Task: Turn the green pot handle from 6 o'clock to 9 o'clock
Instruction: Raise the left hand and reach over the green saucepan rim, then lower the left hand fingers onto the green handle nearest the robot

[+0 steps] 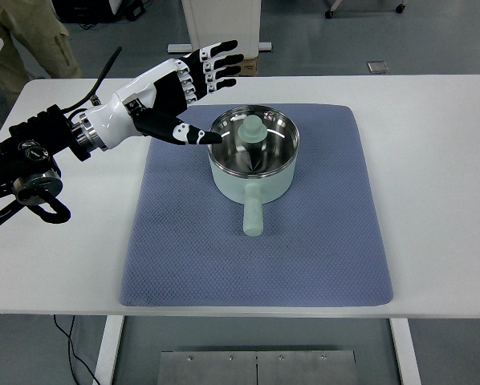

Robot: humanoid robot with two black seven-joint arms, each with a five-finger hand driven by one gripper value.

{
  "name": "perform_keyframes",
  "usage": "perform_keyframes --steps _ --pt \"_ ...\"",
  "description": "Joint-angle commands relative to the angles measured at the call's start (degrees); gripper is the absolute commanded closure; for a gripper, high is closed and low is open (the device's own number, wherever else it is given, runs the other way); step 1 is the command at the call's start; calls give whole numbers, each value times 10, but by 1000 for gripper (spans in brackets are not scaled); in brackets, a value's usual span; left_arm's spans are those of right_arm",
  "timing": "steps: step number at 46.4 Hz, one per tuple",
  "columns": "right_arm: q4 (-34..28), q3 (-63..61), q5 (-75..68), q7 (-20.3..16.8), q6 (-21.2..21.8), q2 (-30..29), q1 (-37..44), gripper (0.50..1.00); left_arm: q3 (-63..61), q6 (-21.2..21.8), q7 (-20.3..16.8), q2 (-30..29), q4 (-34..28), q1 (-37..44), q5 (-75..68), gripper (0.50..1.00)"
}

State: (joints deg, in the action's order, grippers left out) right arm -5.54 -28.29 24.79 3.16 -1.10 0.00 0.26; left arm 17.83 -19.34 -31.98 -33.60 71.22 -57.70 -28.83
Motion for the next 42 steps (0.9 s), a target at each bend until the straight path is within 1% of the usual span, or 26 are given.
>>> perform_keyframes --steps 1,13,16,21,29,42 --pt "0 0 0 0 0 0 0 500 0 -5 0 -10 15 -5 -18 500" --pt "0 0 0 0 0 0 0 500 -1 -24 1 -17 57 -21 -67 500" --pt "0 0 0 0 0 0 0 500 -2 -25 1 -17 61 -28 -88 500" --pt "0 0 0 0 0 0 0 500 -3 -41 1 -17 69 -30 -119 500" --pt "0 0 0 0 0 0 0 500 -4 -46 1 -17 80 -36 -159 500" --pt "0 0 0 -1 0 0 0 500 -4 -85 1 -14 86 -42 -229 500"
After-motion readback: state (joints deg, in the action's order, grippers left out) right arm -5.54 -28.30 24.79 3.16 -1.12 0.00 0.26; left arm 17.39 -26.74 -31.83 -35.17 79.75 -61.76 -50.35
